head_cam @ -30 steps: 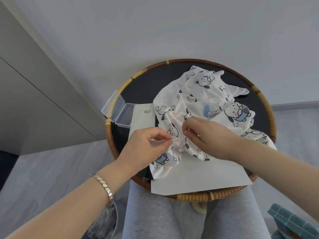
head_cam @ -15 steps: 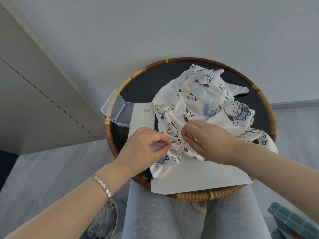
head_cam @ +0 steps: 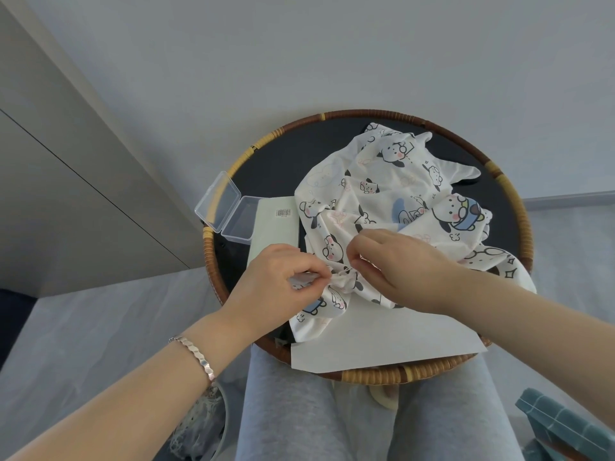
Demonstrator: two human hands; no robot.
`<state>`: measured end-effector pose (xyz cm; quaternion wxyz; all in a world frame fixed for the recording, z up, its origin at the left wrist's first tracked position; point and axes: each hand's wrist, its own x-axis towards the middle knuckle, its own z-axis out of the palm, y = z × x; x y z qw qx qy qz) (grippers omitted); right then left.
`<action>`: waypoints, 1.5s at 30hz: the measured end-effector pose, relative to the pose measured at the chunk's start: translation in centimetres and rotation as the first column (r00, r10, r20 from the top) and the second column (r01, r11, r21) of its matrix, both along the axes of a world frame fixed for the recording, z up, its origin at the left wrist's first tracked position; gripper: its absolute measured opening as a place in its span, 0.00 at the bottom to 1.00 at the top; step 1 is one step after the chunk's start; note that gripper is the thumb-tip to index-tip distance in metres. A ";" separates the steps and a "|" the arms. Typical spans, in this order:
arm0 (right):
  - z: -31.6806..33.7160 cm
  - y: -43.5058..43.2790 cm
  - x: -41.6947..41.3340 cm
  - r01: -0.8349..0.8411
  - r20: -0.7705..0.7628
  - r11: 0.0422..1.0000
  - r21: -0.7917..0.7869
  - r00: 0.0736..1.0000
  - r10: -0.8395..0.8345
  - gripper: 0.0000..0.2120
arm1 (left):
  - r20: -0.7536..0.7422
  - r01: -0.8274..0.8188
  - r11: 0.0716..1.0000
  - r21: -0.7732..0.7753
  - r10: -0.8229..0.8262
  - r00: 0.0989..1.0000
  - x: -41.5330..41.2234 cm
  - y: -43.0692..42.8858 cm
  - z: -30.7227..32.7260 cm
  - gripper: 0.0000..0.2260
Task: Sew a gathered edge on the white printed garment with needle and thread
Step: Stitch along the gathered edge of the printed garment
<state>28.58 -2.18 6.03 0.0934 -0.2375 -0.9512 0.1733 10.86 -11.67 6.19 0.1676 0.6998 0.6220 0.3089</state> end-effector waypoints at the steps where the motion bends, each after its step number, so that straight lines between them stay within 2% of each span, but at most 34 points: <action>1: 0.0 0.0 0.0 -0.008 -0.005 1.000 0.009 1.000 0.008 0.14 | -0.007 0.002 1.000 0.002 -0.002 1.000 0.0 0.0 0.0 0.05; 6: -0.3 0.1 -0.2 -0.068 -0.003 0.997 0.020 0.998 0.068 0.08 | -0.023 0.015 1.000 -0.003 -0.015 1.000 -0.3 0.2 -0.1 0.06; 8: -0.3 0.1 -0.4 -0.100 -0.021 0.995 -0.005 0.995 0.100 0.12 | 0.000 0.034 0.999 -0.026 -0.034 0.999 -0.4 0.3 0.0 0.06; 11: -0.5 0.1 -0.6 -0.103 -0.082 0.986 -0.133 0.992 0.093 0.17 | 0.079 0.059 0.994 -0.093 -0.052 0.996 -0.4 0.6 0.2 0.02; 12: -0.6 0.1 -0.6 -0.094 -0.111 0.978 -0.188 0.991 0.074 0.16 | 0.129 0.050 0.992 -0.120 -0.035 0.991 -0.3 0.6 0.2 0.05; 14: -0.7 0.0 -0.6 -0.043 -0.174 0.950 -0.309 0.985 -0.012 0.10 | 0.272 0.014 0.985 -0.173 0.034 0.962 -0.2 0.7 0.2 0.09; 16: -0.7 -0.1 -0.7 0.030 -0.220 0.894 -0.446 0.965 -0.142 0.03 | 0.366 -0.030 0.982 -0.186 0.097 0.926 0.1 0.8 0.4 0.09; 20: -0.7 -0.4 -0.8 0.107 -0.294 0.788 -0.607 0.891 -0.347 0.07 | 0.475 -0.051 0.975 -0.217 0.151 0.867 0.7 1.2 0.4 0.08; 23: -0.6 -0.8 -1.0 0.133 -0.330 0.684 -0.718 0.799 -0.502 0.11 | 0.544 -0.124 0.966 -0.225 0.230 0.807 1.4 1.7 0.3 0.08; 27: -0.1 -1.4 -1.2 0.155 -0.346 0.660 -0.735 0.752 -0.562 0.16 | 0.598 -0.209 0.938 -0.275 0.337 0.727 2.2 2.6 0.3 0.05; 31: 0.1 -1.7 -1.3 0.163 -0.344 0.602 -0.781 0.692 -0.634 0.11 | 0.610 -0.252 0.880 -0.404 0.464 0.642 2.8 3.5 0.4 0.02; 33: -0.1 -1.7 -1.6 0.211 -0.340 0.581 -0.786 0.638 -0.691 0.10 | 0.592 -0.242 0.855 -0.459 0.498 0.634 3.2 4.0 0.5 0.03; 35: -0.1 -1.6 -1.8 0.220 -0.335 0.510 -0.832 0.533 -0.777 0.08 | 0.581 -0.231 0.843 -0.485 0.508 0.635 3.5 4.4 0.8 0.02; 38: 0.5 -1.2 -2.1 0.094 -0.352 0.411 -0.907 0.368 -0.860 0.06 | 0.556 -0.259 0.843 -0.471 0.512 0.655 3.4 4.9 1.2 0.03; 41: 1.1 -0.9 -2.3 -0.091 -0.399 0.394 -0.914 0.359 -0.844 0.09 | 0.496 -0.302 0.853 -0.427 0.500 0.710 3.3 5.0 1.5 0.04; 43: 1.3 -0.3 -2.1 -0.058 -0.432 0.441 -0.895 0.355 -0.829 0.10 | 0.371 -0.354 0.860 -0.369 0.485 0.792 2.9 4.8 1.5 0.04; 45: 1.4 0.7 -1.2 0.028 -0.444 0.491 -0.871 0.383 -0.810 0.11 | 0.279 -0.398 0.859 -0.322 0.488 0.827 2.1 4.6 1.3 0.04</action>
